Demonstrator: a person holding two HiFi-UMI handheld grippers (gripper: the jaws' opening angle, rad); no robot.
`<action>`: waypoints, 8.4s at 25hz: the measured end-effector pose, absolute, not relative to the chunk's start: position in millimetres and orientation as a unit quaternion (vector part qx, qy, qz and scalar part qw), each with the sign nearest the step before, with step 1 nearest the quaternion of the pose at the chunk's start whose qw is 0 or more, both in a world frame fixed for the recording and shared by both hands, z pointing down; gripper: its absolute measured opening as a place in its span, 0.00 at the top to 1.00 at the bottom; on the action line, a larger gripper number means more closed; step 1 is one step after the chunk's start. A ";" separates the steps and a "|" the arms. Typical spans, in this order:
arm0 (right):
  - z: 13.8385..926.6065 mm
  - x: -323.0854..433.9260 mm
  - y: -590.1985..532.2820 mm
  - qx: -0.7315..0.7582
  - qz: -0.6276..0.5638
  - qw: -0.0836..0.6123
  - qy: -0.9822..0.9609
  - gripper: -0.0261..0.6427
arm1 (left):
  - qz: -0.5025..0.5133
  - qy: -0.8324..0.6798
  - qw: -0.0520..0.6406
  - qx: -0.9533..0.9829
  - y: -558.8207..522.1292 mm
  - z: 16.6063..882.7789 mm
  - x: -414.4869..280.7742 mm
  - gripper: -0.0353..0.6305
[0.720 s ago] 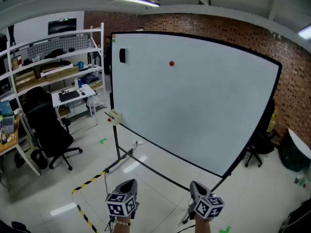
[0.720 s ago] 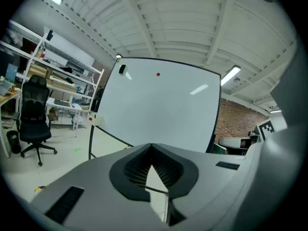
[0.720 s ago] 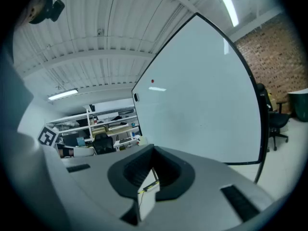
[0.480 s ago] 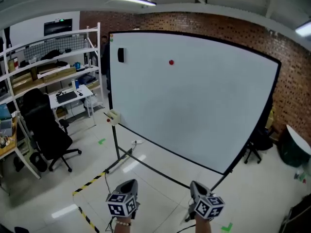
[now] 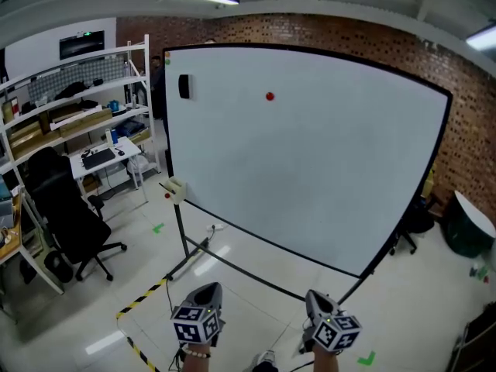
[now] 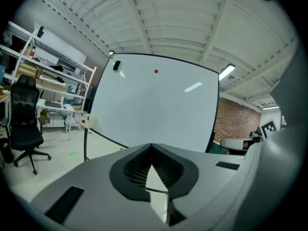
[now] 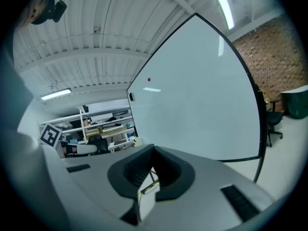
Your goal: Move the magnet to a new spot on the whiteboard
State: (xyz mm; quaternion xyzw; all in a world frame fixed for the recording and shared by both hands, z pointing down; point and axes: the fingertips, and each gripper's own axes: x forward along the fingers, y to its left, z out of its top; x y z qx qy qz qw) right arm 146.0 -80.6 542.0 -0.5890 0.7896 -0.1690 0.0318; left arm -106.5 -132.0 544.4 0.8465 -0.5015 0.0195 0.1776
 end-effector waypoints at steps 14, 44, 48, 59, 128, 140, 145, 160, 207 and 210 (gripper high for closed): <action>513.1 195.4 -230.0 -0.551 -0.163 0.080 0.815 0.95 | 0.001 -0.498 0.106 0.861 -293.9 462.0 -31.5 0.94; 449.3 234.2 -320.4 -0.593 -0.132 0.078 0.791 0.95 | -0.027 -0.473 -0.120 0.873 -545.4 152.7 63.6 0.67; 435.9 236.8 -344.6 -0.598 -0.141 0.064 0.786 0.95 | -0.013 -0.475 -0.126 0.871 -557.9 152.0 68.2 0.67; 403.7 196.9 -377.9 -0.573 -0.119 0.066 0.808 0.95 | 0.014 -0.449 -0.148 0.881 -560.9 156.5 75.4 0.74; 499.4 50.2 -353.7 -0.513 -0.167 -0.032 0.841 0.94 | 0.017 -0.522 0.120 0.844 -347.1 513.1 -166.9 0.76; 491.1 54.7 -352.5 -0.509 -0.159 -0.027 0.845 0.94 | 0.013 -0.521 0.119 0.845 -349.3 506.1 -160.6 0.76; 488.1 60.0 -351.1 -0.512 -0.155 -0.026 0.845 0.94 | 0.015 -0.513 0.114 0.851 -354.3 498.0 -149.1 0.76; 461.6 108.0 -350.4 -0.542 -0.135 -0.001 0.830 0.94 | -0.007 -0.435 -0.003 0.900 -439.7 339.7 -40.3 0.76; 401.2 170.9 -363.0 -0.576 -0.102 0.056 0.809 0.94 | 0.023 -0.416 -0.037 0.908 -555.2 267.0 78.7 0.67; 405.4 169.2 -362.0 -0.573 -0.105 0.052 0.811 0.94 | 0.007 -0.404 -0.022 0.915 -537.2 279.2 67.2 0.67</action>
